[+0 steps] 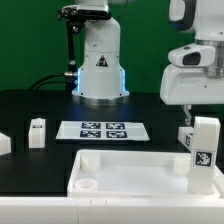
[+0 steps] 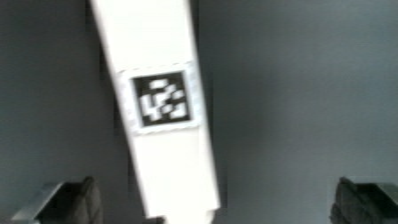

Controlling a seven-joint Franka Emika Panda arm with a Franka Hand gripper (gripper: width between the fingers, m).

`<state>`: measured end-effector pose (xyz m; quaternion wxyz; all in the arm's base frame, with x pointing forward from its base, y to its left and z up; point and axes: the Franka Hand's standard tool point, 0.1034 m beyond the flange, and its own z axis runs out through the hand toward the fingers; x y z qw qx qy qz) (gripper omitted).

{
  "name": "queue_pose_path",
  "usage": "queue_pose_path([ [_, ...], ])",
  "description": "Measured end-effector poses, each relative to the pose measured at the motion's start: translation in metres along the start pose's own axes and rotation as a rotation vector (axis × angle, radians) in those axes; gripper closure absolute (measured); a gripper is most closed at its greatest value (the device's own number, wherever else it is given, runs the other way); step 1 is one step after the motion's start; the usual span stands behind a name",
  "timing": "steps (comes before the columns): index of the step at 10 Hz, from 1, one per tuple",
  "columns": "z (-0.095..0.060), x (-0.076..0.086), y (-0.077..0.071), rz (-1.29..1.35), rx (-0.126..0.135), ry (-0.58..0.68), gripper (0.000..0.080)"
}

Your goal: Assemble desk

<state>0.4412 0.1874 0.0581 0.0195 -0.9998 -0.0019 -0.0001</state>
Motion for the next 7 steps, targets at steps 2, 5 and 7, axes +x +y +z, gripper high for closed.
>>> queue_pose_path([
  [2, 0.010, 0.001, 0.006, 0.006, -0.010, -0.005, 0.0151],
  [5, 0.035, -0.003, 0.013, 0.004, -0.030, 0.011, 0.0151],
  [7, 0.047, -0.006, 0.011, 0.012, -0.042, 0.002, 0.0151],
])
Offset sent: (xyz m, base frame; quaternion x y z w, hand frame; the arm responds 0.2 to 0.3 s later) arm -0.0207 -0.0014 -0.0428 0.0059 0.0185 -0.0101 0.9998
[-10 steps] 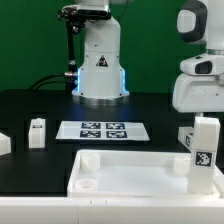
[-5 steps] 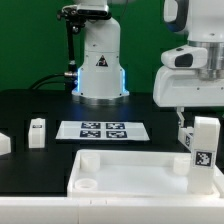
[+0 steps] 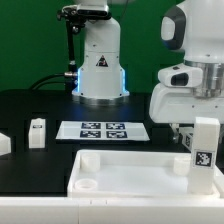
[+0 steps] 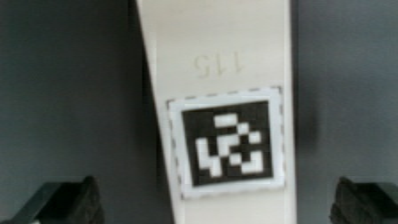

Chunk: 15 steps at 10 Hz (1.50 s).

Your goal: Assemble desk

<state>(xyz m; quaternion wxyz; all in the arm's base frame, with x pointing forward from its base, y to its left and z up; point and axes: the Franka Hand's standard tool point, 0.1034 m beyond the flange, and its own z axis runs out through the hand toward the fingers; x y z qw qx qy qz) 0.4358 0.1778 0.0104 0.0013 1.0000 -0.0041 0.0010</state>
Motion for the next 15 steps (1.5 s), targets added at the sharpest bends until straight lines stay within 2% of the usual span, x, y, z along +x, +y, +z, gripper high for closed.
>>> queue_pose_path([
  [3, 0.001, 0.000, -0.001, 0.004, -0.002, -0.001, 0.0189],
  [5, 0.001, 0.000, -0.001, 0.004, -0.002, -0.001, 0.0462],
  [6, 0.001, 0.000, -0.001, 0.004, -0.002, -0.001, 0.0462],
  [7, 0.001, 0.000, -0.001, 0.004, -0.002, -0.001, 0.0515],
  [13, 0.001, 0.000, 0.000, 0.001, -0.002, -0.001, 0.0515],
  [14, 0.000, 0.001, 0.005, -0.032, -0.002, 0.000, 0.0515],
  [15, -0.003, 0.002, 0.018, -0.059, -0.003, 0.000, 0.0515],
])
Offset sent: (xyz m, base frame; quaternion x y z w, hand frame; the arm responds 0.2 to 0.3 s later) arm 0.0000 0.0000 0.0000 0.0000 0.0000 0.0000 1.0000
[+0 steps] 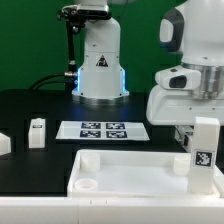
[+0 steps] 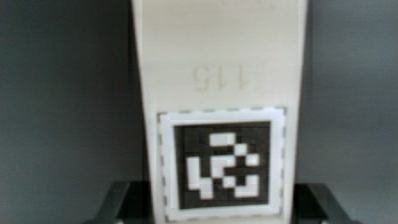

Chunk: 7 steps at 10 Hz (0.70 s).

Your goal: Assemble desk

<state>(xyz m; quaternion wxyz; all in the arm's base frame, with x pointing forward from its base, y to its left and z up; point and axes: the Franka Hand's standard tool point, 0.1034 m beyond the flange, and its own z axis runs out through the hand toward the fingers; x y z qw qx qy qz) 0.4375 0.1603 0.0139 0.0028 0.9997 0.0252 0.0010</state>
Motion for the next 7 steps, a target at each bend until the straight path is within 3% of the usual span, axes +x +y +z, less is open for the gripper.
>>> queue_pose_path([
  [2, 0.005, -0.016, 0.014, -0.045, -0.009, -0.011, 0.0514],
  [5, 0.000, -0.013, 0.046, -0.066, -0.017, -0.009, 0.0514],
  [7, 0.001, -0.013, 0.048, -0.062, -0.017, -0.010, 0.0514],
])
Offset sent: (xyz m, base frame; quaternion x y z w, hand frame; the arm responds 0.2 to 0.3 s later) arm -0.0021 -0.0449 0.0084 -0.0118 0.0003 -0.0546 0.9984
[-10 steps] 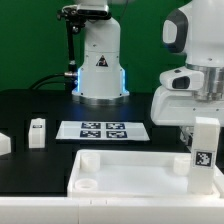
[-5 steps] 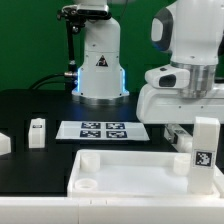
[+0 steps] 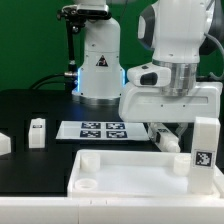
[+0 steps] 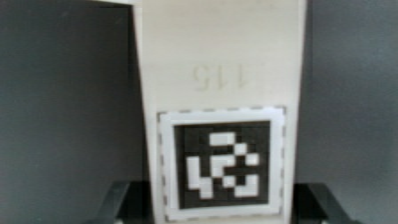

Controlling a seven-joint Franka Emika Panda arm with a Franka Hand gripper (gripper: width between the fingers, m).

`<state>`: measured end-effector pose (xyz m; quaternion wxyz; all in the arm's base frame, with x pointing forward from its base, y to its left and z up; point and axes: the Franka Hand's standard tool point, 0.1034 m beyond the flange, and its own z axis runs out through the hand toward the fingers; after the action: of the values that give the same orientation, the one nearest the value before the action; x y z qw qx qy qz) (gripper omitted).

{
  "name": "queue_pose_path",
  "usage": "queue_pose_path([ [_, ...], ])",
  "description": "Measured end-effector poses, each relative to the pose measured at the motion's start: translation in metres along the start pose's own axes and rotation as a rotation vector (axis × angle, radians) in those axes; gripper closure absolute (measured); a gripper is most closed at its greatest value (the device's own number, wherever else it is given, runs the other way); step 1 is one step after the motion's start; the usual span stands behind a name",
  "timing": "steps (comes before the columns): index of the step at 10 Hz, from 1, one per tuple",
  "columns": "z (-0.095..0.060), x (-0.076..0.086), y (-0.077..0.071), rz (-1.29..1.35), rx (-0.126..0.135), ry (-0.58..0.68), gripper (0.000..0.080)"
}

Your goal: Assemble desk

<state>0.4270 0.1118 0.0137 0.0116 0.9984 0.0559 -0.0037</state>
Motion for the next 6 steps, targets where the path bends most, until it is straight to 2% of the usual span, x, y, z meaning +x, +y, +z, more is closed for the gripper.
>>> queue_pose_path([
  [1, 0.000, 0.000, 0.002, -0.011, -0.001, 0.000, 0.0514],
  [3, -0.009, -0.005, 0.016, 0.182, 0.004, -0.002, 0.0514],
  [4, -0.011, -0.002, 0.022, 0.202, 0.011, 0.003, 0.0514],
  [6, -0.011, -0.001, 0.025, 0.061, 0.007, 0.005, 0.0514],
])
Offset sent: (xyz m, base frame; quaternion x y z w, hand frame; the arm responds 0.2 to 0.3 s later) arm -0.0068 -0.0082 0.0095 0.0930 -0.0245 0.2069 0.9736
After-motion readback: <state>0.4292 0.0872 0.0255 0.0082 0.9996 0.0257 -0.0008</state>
